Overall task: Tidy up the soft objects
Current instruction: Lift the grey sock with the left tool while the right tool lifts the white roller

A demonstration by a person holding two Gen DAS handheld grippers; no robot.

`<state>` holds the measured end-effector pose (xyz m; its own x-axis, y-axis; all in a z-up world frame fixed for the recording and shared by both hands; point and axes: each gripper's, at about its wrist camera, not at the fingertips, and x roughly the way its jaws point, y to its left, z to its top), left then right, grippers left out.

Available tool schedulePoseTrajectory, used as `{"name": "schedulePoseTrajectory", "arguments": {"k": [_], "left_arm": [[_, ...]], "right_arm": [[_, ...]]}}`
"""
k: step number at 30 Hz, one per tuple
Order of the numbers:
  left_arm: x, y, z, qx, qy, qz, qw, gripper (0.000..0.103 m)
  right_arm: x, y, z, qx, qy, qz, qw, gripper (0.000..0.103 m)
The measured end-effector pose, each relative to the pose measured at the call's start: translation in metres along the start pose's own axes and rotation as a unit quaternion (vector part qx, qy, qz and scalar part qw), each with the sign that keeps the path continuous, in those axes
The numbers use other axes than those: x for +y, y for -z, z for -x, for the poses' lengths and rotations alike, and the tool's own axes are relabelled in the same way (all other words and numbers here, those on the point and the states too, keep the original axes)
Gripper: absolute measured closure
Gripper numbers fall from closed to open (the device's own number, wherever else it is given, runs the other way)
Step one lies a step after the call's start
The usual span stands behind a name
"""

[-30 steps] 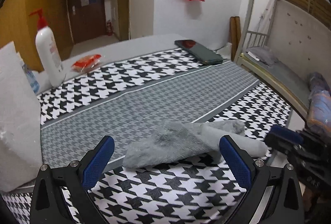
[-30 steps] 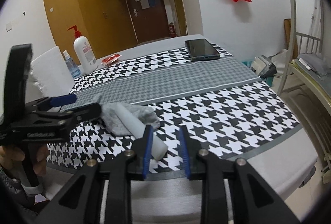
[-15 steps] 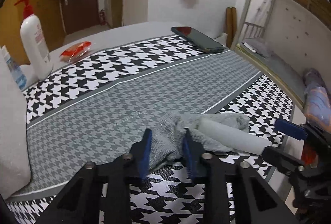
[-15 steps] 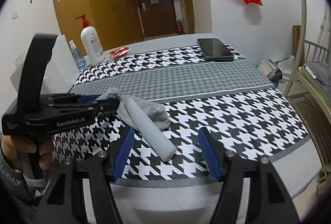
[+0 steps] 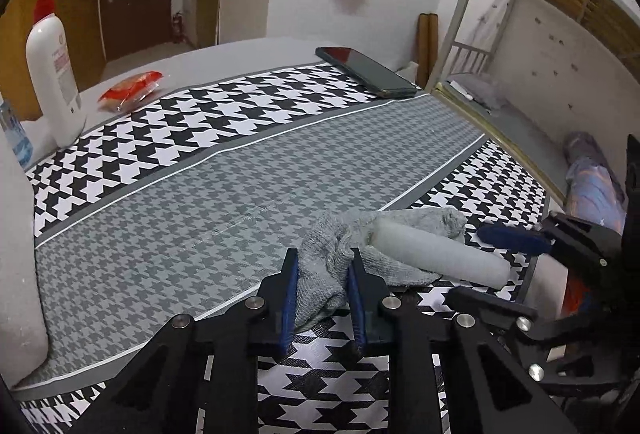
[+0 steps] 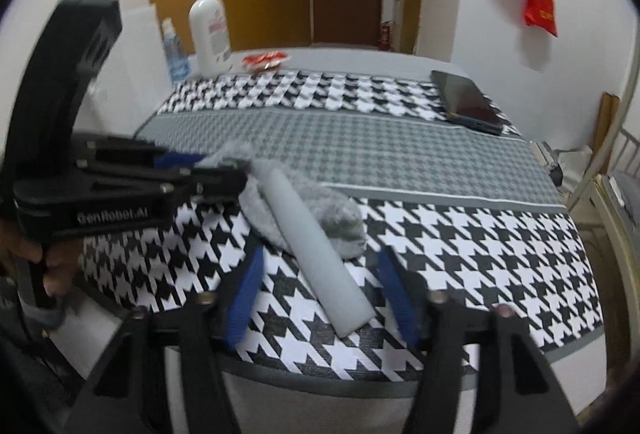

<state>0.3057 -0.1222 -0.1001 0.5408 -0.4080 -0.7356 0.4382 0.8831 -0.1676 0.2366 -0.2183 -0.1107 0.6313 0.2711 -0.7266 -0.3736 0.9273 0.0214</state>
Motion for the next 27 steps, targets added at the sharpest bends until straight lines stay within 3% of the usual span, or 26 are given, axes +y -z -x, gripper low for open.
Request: {"name": "schedulePoseTrajectory", "arguments": {"k": [5, 8, 10, 20, 27], "left_arm": [[-0.001, 0.001, 0.001, 0.000, 0.001, 0.000, 1.0000, 0.079], [-0.001, 0.002, 0.002, 0.000, 0.002, 0.001, 1.0000, 0.079], [-0.002, 0.002, 0.002, 0.000, 0.002, 0.000, 1.0000, 0.079], [0.015, 0.002, 0.027, -0.026, -0.011, 0.023, 0.9993, 0.080], [0.013, 0.004, 0.055, -0.065, -0.013, 0.018, 0.9976, 0.080]], "right_arm": [[-0.004, -0.001, -0.001, 0.007, -0.003, 0.015, 1.000, 0.064], [-0.006, -0.001, 0.000, 0.006, -0.003, 0.016, 1.000, 0.085], [-0.009, -0.001, 0.002, 0.007, -0.018, 0.003, 1.000, 0.088], [-0.040, 0.005, 0.027, -0.021, -0.037, -0.087, 0.995, 0.089], [-0.034, 0.001, 0.037, -0.051, -0.063, -0.106, 0.991, 0.089]]}}
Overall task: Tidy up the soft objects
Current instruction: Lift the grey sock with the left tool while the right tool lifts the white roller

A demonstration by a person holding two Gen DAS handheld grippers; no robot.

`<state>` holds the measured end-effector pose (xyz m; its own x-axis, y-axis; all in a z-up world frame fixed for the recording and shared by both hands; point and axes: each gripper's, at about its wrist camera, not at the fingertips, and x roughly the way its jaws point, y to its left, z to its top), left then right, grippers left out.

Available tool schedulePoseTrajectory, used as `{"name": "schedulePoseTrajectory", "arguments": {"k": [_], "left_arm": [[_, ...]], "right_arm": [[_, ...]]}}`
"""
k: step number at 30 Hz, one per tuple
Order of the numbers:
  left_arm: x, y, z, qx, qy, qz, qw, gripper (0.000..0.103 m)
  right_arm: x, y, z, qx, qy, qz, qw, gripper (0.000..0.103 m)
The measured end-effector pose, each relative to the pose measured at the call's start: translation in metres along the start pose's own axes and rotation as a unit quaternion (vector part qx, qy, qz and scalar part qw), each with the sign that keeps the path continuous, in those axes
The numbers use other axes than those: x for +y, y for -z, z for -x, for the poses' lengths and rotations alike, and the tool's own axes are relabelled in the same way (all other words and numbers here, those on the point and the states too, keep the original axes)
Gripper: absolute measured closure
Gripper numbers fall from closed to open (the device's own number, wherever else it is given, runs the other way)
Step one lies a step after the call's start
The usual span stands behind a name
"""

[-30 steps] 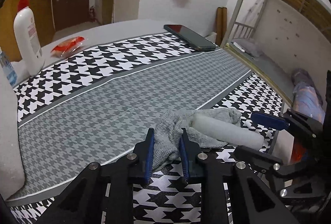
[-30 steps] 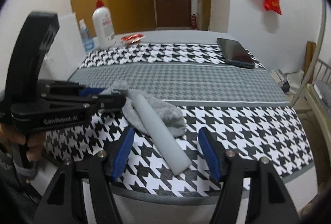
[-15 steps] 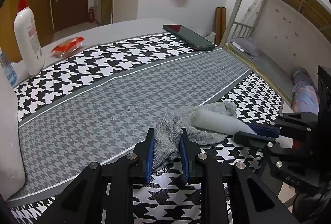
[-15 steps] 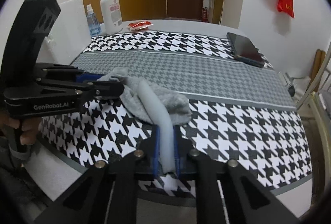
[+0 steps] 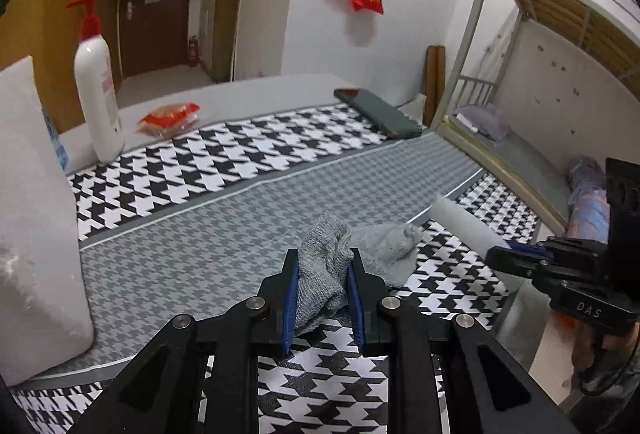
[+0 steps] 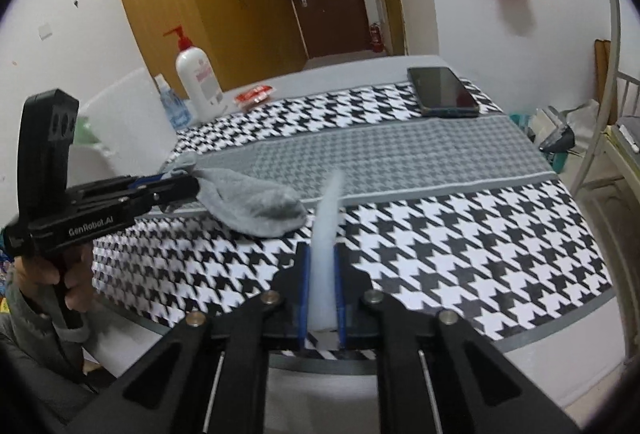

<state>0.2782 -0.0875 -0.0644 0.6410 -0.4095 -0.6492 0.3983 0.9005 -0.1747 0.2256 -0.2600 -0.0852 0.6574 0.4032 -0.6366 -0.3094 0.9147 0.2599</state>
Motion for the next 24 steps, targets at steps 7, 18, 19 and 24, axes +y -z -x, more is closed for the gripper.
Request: {"name": "schedulePoseTrajectory", "arguments": {"k": [7, 18, 19, 24], "left_arm": [[0.001, -0.002, 0.027, -0.037, -0.013, 0.005, 0.9992, 0.080], [-0.002, -0.001, 0.057, -0.063, -0.041, -0.004, 0.9972, 0.080], [-0.002, 0.000, 0.059, -0.065, -0.043, -0.004, 0.9969, 0.080], [0.002, 0.003, 0.078, -0.084, -0.059, -0.003, 0.9947, 0.080]], "right_arm": [[0.010, -0.009, 0.009, -0.026, -0.023, -0.007, 0.999, 0.089], [0.029, -0.016, 0.023, -0.051, -0.044, 0.008, 0.998, 0.089], [0.031, -0.016, 0.024, -0.053, -0.045, 0.010, 0.998, 0.089], [0.043, -0.019, 0.028, -0.064, -0.053, 0.020, 0.996, 0.089]]}}
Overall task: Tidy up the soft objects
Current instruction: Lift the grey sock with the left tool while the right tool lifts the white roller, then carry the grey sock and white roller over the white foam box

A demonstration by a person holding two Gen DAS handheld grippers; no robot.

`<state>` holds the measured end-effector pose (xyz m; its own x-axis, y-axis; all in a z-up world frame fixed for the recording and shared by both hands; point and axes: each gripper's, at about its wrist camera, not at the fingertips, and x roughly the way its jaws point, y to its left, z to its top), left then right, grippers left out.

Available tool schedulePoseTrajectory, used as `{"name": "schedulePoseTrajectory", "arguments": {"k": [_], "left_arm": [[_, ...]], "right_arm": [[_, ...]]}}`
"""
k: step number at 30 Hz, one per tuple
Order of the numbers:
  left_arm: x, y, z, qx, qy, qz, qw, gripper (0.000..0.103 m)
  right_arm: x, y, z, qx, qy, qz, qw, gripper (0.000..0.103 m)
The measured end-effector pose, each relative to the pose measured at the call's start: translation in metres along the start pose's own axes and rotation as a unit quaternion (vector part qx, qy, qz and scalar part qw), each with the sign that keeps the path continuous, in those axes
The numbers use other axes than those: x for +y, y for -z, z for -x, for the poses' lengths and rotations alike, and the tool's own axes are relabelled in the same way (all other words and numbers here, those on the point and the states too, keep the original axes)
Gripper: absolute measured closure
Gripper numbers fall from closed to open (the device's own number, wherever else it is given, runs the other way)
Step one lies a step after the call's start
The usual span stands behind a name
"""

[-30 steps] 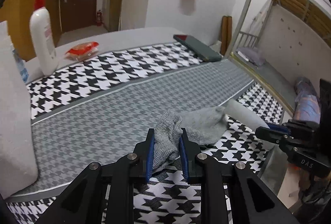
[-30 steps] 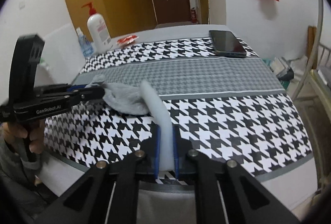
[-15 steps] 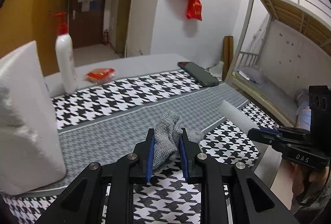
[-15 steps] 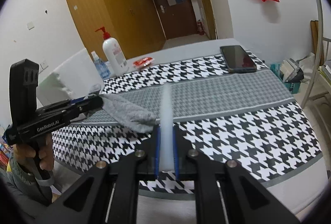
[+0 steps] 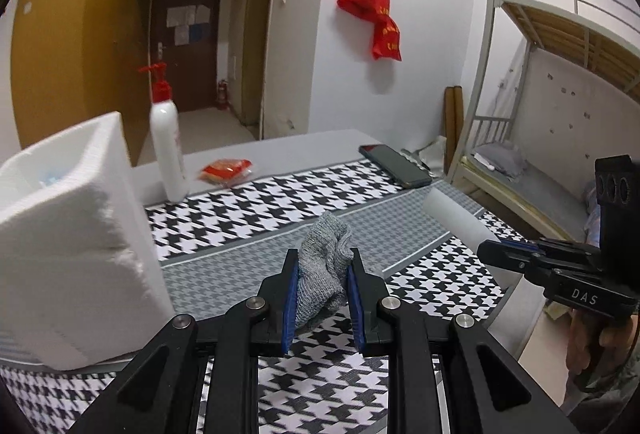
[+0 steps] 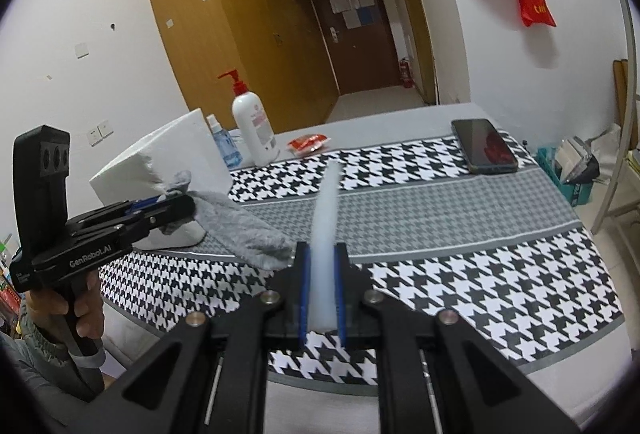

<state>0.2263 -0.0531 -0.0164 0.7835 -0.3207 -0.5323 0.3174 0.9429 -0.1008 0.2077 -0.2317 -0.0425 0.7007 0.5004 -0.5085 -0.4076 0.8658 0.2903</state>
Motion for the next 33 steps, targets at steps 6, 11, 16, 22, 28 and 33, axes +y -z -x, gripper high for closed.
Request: {"name": "schedulePoseTrajectory", "arguments": {"k": [6, 11, 16, 22, 28, 33], "left_arm": [[0.012, 0.005, 0.019, -0.011, -0.023, 0.005, 0.9997, 0.080], [0.027, 0.012, 0.032, -0.012, -0.047, 0.015, 0.9987, 0.080], [0.045, 0.020, 0.051, -0.019, -0.078, 0.026, 0.9965, 0.080], [0.065, 0.029, 0.073, -0.027, -0.110, 0.035, 0.9929, 0.080], [0.086, 0.040, 0.093, -0.031, -0.146, 0.050, 0.9876, 0.080], [0.100, 0.046, 0.105, -0.036, -0.170, 0.064, 0.9828, 0.080]], "right_arm": [[0.022, -0.002, -0.003, -0.003, -0.014, 0.016, 1.000, 0.089], [0.044, -0.002, -0.005, -0.010, -0.026, 0.029, 0.999, 0.089], [0.067, -0.003, -0.012, -0.010, -0.041, 0.043, 0.998, 0.089], [0.104, -0.003, -0.023, -0.006, -0.062, 0.067, 0.996, 0.089], [0.134, -0.003, -0.035, 0.000, -0.085, 0.082, 0.993, 0.089], [0.157, -0.006, -0.040, 0.001, -0.100, 0.101, 0.990, 0.089]]}}
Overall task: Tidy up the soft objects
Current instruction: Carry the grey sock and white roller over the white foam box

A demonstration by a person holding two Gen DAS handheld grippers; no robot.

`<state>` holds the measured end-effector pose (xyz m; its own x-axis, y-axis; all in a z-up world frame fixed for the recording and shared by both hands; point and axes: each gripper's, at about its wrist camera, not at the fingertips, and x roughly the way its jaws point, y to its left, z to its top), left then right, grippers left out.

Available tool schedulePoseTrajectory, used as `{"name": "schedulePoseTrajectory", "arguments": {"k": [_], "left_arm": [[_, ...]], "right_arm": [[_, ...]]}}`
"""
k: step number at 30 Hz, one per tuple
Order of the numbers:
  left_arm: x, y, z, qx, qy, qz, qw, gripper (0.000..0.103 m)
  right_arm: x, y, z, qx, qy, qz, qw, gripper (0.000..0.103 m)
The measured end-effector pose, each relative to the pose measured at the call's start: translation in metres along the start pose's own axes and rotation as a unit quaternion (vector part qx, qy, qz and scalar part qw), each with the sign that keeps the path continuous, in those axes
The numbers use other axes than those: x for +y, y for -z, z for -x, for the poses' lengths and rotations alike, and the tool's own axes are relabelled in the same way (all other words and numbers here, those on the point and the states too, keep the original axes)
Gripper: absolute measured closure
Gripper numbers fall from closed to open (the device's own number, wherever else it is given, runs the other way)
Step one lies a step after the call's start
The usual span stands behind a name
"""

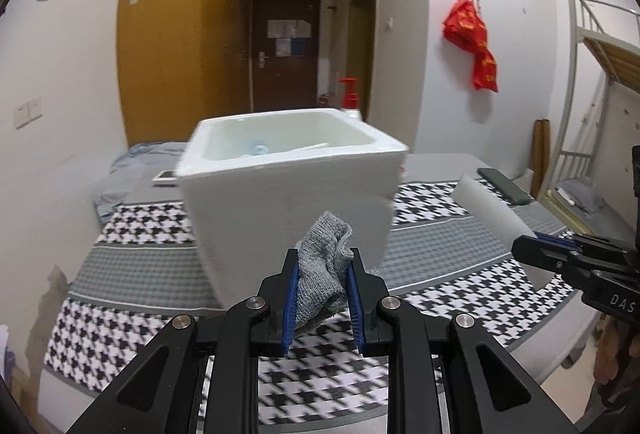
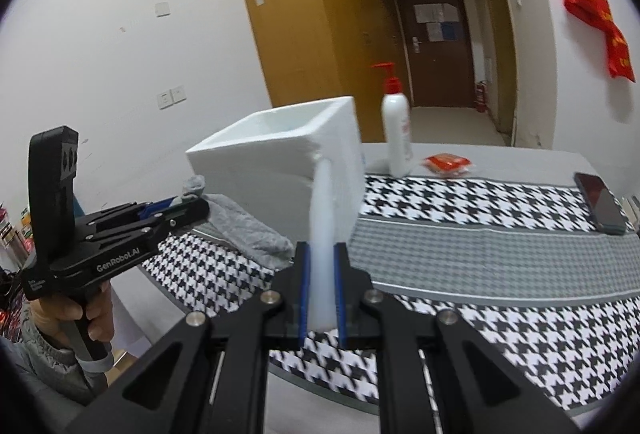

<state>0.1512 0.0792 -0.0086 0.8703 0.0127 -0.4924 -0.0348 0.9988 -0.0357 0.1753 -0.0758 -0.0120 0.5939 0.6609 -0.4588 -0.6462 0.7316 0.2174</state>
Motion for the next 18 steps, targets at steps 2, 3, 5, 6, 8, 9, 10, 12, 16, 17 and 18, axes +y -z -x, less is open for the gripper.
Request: {"name": "schedulePoseTrajectory", "arguments": {"k": [2, 3, 5, 6, 8, 9, 10, 12, 16, 17, 18], "left_arm": [[0.006, 0.001, 0.002, -0.001, -0.011, 0.003, 0.9999, 0.080], [0.009, 0.002, 0.003, -0.003, -0.015, 0.005, 0.9999, 0.080], [0.016, 0.004, 0.007, -0.006, -0.024, 0.009, 0.9997, 0.080], [0.018, 0.004, 0.008, -0.006, -0.028, 0.011, 0.9995, 0.080], [0.022, 0.003, 0.009, -0.009, -0.035, 0.013, 0.9993, 0.080], [0.025, 0.003, 0.009, -0.010, -0.038, 0.014, 0.9991, 0.080], [0.027, 0.002, 0.010, -0.011, -0.040, 0.015, 0.9990, 0.080], [0.030, -0.001, 0.012, -0.015, -0.044, 0.015, 0.9988, 0.080], [0.035, -0.005, 0.018, -0.024, -0.051, 0.012, 0.9983, 0.080], [0.036, -0.008, 0.020, -0.026, -0.052, 0.011, 0.9982, 0.080], [0.037, -0.010, 0.020, -0.028, -0.053, 0.011, 0.9981, 0.080]], "right_arm": [[0.008, -0.003, -0.003, 0.001, -0.007, 0.008, 1.000, 0.089], [0.011, -0.004, -0.005, 0.001, -0.008, 0.012, 1.000, 0.089], [0.017, -0.007, -0.009, 0.003, -0.013, 0.019, 1.000, 0.089], [0.020, -0.008, -0.011, 0.003, -0.016, 0.021, 1.000, 0.089], [0.024, -0.010, -0.013, 0.003, -0.019, 0.027, 0.999, 0.089], [0.026, -0.011, -0.014, 0.003, -0.021, 0.029, 0.999, 0.089], [0.028, -0.012, -0.015, 0.002, -0.023, 0.031, 0.999, 0.089], [0.030, -0.016, -0.017, 0.000, -0.025, 0.036, 0.999, 0.089], [0.036, -0.022, -0.020, -0.004, -0.028, 0.044, 0.999, 0.089], [0.037, -0.024, -0.020, -0.005, -0.028, 0.046, 0.999, 0.089], [0.038, -0.027, -0.020, -0.007, -0.029, 0.047, 0.998, 0.089]]}}
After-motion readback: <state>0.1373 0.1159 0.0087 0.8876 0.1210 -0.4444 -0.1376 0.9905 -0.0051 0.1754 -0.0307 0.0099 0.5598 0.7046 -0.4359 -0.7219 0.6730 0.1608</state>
